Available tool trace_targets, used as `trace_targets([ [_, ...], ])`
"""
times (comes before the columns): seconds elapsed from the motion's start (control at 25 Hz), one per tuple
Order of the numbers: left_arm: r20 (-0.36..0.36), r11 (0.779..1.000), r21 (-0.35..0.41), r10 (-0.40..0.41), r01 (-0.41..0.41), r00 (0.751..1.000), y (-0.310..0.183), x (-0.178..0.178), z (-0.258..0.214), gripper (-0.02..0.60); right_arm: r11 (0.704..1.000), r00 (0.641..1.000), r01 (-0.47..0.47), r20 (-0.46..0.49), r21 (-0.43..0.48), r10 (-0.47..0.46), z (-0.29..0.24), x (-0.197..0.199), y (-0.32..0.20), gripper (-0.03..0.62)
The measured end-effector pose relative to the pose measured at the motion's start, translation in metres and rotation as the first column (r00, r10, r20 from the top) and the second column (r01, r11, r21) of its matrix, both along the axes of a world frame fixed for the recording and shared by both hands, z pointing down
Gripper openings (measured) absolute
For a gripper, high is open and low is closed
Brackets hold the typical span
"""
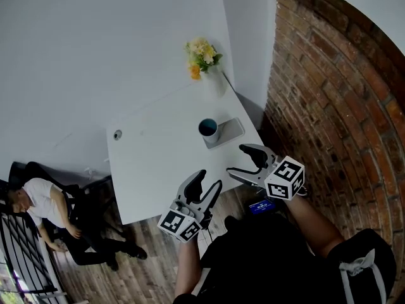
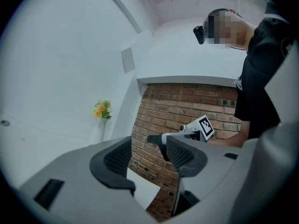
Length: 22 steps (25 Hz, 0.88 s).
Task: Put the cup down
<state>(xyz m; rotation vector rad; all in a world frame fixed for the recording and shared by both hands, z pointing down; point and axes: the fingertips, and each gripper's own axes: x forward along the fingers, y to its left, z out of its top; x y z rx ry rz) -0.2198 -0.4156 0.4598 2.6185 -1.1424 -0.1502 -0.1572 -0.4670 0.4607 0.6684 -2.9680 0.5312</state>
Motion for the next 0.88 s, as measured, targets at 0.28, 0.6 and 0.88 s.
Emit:
trace_targets([
  [0.28, 0.005, 1.0, -0.001, -0.001, 0.001, 1.0, -0.0043, -0.0016, -0.0007, 0.239, 1.0, 1.0, -0.001, -0.002, 0.003, 0.001, -0.0004, -0.0013, -0.0064, 0.362],
  [0.6, 0.009, 1.0, -0.004, -0.001, 0.001, 1.0, -0.0059, -0.0021, -0.0008, 0.239, 1.0, 1.0, 0.002, -0.014, 0.001, -0.002, 0.0015, -0.0023, -0.0083, 0.362],
  [0.88, 0.011, 1.0, -0.007, 0.001, -0.001, 1.0, -0.0046, 0.0013, -0.001, 0.239, 1.0, 1.0, -0.008, -0.024, -0.007, 0.008, 0.0041, 0.002, -0.0091, 0.362],
])
